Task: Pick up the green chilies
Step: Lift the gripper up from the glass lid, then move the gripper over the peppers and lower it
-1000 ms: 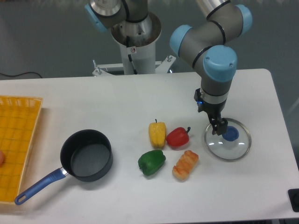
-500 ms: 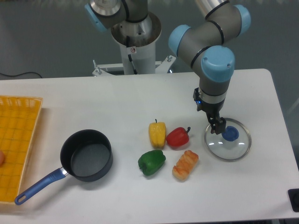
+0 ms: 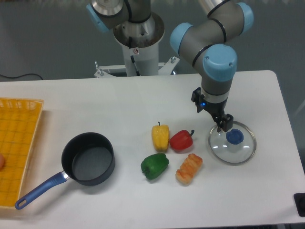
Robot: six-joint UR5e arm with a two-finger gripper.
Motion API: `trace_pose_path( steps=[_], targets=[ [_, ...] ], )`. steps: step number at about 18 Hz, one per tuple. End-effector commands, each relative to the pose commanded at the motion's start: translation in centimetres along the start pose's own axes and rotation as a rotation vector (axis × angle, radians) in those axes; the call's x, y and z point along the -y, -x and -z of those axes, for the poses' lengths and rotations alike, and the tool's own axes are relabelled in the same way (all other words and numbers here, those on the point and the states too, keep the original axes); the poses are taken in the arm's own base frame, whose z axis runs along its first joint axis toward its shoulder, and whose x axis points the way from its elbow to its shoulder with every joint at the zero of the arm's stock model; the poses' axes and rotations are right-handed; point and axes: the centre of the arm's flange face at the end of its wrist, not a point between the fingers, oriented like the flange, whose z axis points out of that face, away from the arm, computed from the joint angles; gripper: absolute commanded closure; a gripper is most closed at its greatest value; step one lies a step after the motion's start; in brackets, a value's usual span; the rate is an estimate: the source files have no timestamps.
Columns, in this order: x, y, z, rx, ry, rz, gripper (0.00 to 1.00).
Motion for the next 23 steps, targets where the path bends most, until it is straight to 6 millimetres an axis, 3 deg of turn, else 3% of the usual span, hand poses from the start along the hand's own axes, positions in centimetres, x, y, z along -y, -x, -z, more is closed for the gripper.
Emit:
trace_pose_path(
  steps=[6, 7, 8, 14, 23],
  targets=[
    [5.3, -2.3, 0.1, 0.006, -0.026, -0.016, 0.0],
    [7.1, -3.0, -0.2, -0.015, -0.084, -0.024, 0.0],
    [7.6, -3.1, -0.1, -0.024, -0.131, -0.026, 0.0],
    [10.0, -3.9, -2.2, -0.061, -0.177, -0.134, 0.0],
    [11.0, -3.5, -4.9, -0.105, -0.231, -0.065, 0.0]
  ],
)
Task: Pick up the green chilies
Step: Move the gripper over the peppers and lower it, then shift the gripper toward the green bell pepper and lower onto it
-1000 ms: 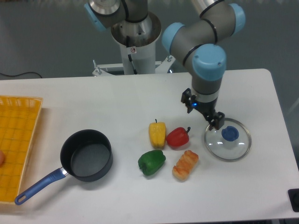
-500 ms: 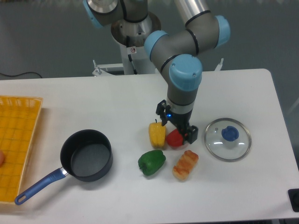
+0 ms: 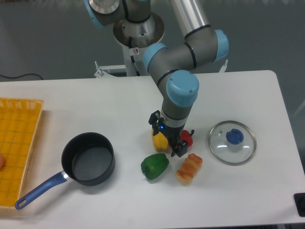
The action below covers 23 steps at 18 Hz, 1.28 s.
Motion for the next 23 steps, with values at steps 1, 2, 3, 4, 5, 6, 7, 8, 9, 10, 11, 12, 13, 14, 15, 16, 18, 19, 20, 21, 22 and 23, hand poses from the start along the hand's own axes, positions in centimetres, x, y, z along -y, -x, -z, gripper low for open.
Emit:
trace_pose_path(
  steps=[1, 2, 3, 4, 5, 6, 7, 8, 9, 10, 11, 12, 13, 14, 15, 16, 18, 19, 20, 21, 22, 23],
  targets=[
    [0.0, 0.1, -0.2, 0.003, -0.004, 0.004, 0.0],
    [0.0, 0.3, -0.2, 0.007, -0.005, 0.008, 0.0],
    [-0.2, 0.4, -0.3, 0.007, -0.007, 0.011, 0.0],
    [-0.4, 0.8, -0.5, 0.013, -0.01, 0.014, 0.0],
    [-0.6, 1.1, -0.6, 0.022, -0.013, 0.015, 0.0],
    [-0.7, 1.2, -0.8, 0.024, -0.013, 0.016, 0.0],
    [-0.7, 1.4, -1.1, 0.023, -0.013, 0.017, 0.0],
    [-0.7, 1.5, -1.3, 0.02, -0.012, 0.017, 0.0],
    [-0.8, 1.7, -1.5, 0.024, -0.013, 0.018, 0.0],
    [-1.0, 1.9, -1.8, 0.03, -0.013, 0.02, 0.0],
    [-1.0, 2.0, -1.9, 0.028, -0.013, 0.02, 0.0],
    [-1.0, 2.0, -2.2, 0.026, -0.012, 0.022, 0.0],
    [-1.0, 2.0, -2.4, 0.024, -0.011, 0.023, 0.0],
    [-1.0, 2.1, -2.7, 0.021, -0.011, 0.023, 0.0],
    [-1.0, 2.1, -2.9, 0.02, -0.009, 0.024, 0.0],
    [-0.9, 2.1, -3.2, 0.016, -0.008, 0.023, 0.0],
    [-0.8, 2.0, -3.7, 0.008, -0.005, 0.04, 0.0],
    [-0.6, 1.9, -4.1, 0.002, -0.002, 0.044, 0.0],
    [-0.3, 1.8, -4.2, 0.001, -0.002, 0.041, 0.0],
    [-0.3, 1.7, -4.4, -0.002, 0.0, 0.043, 0.0],
    [-0.3, 1.7, -4.7, -0.006, 0.002, 0.049, 0.0],
    [0.2, 1.5, -4.9, -0.009, 0.004, 0.048, 0.0]
  ],
)
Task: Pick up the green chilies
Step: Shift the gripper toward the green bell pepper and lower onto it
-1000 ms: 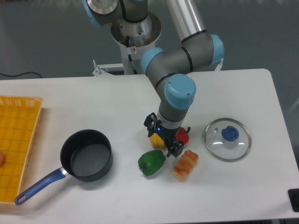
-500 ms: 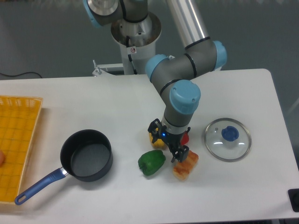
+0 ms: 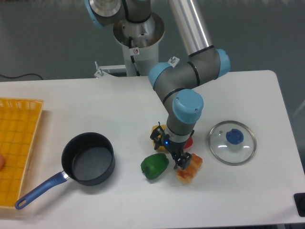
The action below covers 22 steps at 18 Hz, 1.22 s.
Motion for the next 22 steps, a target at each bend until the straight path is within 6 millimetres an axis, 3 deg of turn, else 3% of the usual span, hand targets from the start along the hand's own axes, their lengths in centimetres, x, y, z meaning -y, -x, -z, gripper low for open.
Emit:
trace_pose_path(
  steps=[10, 22],
  targets=[
    [1.3, -1.0, -1.4, -0.015, 0.025, -0.009, 0.0],
    [2.4, -1.2, -3.2, -0.015, 0.026, -0.01, 0.1]
  ],
)
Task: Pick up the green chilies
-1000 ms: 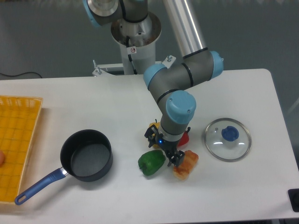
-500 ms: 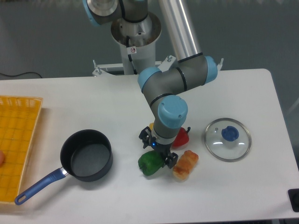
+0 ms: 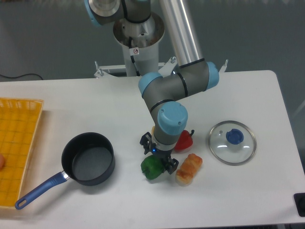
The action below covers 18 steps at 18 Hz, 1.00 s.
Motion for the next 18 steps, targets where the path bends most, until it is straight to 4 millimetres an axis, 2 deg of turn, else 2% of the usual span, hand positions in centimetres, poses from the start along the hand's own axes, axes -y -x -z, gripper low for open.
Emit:
trace_pose_path(
  steps=[4, 10, 15, 18],
  targets=[
    [0.1, -0.1, -0.1, -0.002, 0.001, -0.001, 0.27],
    [0.2, 0.0, 0.7, 0.012, -0.005, -0.009, 0.36],
    [0.3, -0.2, 2.8, 0.042, -0.012, -0.015, 0.41],
    [0.2, 0.2, 5.2, 0.11, 0.046, -0.027, 0.4]
  ],
)
